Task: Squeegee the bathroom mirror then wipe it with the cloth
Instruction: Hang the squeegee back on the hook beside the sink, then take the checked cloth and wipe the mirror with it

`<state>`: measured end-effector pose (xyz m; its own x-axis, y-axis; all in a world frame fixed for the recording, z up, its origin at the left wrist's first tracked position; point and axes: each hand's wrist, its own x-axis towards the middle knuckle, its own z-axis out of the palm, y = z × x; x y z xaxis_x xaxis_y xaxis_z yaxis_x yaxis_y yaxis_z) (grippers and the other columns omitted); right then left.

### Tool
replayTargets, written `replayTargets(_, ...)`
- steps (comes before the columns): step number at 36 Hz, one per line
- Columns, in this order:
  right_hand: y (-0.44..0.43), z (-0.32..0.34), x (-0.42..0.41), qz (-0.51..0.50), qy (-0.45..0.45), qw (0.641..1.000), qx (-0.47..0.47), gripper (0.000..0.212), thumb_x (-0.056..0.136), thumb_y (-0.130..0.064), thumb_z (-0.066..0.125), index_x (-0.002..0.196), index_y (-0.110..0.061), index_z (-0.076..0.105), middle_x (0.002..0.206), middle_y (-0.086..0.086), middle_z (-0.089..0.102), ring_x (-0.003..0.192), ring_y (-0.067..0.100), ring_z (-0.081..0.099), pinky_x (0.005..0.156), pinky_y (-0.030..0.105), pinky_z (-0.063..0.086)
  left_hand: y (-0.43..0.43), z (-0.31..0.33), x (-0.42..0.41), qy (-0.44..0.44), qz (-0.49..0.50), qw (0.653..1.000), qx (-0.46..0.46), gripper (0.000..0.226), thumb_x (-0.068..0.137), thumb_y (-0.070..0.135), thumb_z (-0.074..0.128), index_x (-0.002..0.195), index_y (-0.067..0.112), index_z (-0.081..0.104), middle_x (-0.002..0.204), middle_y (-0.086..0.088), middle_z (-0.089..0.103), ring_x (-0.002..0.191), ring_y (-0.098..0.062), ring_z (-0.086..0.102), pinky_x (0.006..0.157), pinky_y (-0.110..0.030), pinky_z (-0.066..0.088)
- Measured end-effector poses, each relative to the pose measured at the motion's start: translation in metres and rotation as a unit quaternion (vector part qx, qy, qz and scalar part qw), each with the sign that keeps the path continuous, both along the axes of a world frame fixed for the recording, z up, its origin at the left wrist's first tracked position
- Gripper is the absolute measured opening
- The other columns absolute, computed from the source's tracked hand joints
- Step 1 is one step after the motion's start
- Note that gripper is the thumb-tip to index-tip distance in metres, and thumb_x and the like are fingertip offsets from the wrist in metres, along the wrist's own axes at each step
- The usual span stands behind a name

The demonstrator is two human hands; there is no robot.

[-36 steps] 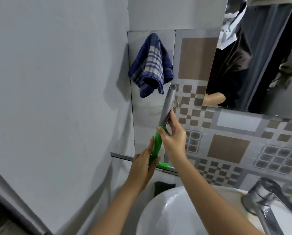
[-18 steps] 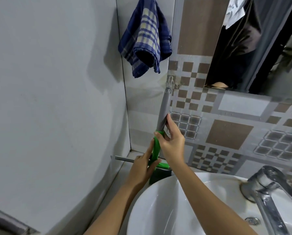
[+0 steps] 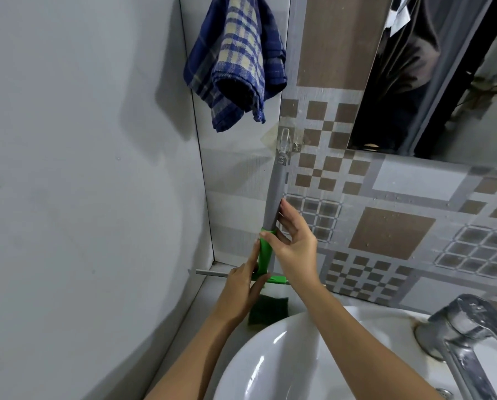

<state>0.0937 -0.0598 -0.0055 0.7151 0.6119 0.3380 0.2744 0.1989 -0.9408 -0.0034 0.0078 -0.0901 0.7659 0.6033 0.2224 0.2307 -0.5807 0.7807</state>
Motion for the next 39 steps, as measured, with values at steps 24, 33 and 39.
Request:
replayTargets(24,0.013,0.171,0.006,-0.075,-0.293,0.951,0.071,0.031,0.092,-0.012,0.052,0.122,-0.015,0.053,0.112,-0.007,0.050,0.100,0.005,0.054,0.088,0.012,0.042,0.045,0.268,-0.011,-0.390,0.137,0.878,0.241,0.033,0.094,0.020,0.047,0.126,0.013,0.048,0.122,-0.002,0.048,0.115,-0.011,0.047,0.096,-0.016,0.037)
replayTargets(33,0.058,0.252,0.027,-0.104,-0.296,0.949,0.012,0.026,0.088,-0.014,0.055,0.114,-0.011,0.056,0.104,0.001,0.053,0.090,0.011,0.047,0.077,0.017,0.036,0.087,0.356,0.020,-0.189,0.057,0.896,0.397,0.044,0.096,0.030,0.046,0.138,0.021,0.038,0.141,0.006,0.037,0.129,-0.008,0.035,0.107,-0.035,0.036)
replayTargets(39,0.063,0.268,0.040,-0.090,-0.327,0.941,-0.002,0.016,0.084,-0.003,0.055,0.091,-0.008,0.068,0.084,0.003,0.065,0.077,0.014,0.058,0.058,0.003,0.038,0.095,0.353,0.021,-0.189,0.032,0.894,0.405,0.053,0.093,0.028,0.053,0.142,0.022,0.034,0.146,0.008,0.030,0.131,0.000,0.026,0.110,-0.028,0.030)
